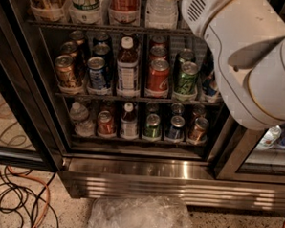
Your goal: Pick water bottle from top shelf of fridge
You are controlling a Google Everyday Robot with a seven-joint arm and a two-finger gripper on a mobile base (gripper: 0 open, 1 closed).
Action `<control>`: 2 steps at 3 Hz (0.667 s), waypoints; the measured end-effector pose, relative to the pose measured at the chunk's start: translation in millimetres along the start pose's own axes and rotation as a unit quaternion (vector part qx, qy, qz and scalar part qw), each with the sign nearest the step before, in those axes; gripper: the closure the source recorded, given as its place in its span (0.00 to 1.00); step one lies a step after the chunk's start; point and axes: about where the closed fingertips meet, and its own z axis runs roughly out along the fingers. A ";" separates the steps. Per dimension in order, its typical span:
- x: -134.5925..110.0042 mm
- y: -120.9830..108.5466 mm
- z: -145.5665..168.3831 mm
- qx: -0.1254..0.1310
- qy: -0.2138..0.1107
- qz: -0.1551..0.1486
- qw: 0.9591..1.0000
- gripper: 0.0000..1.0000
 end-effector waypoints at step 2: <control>-0.4 -0.3 0.4 0.002 0.000 0.005 1.000 0.09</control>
Offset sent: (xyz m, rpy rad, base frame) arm 0.0003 -0.0003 0.0005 0.0087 0.0053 0.0003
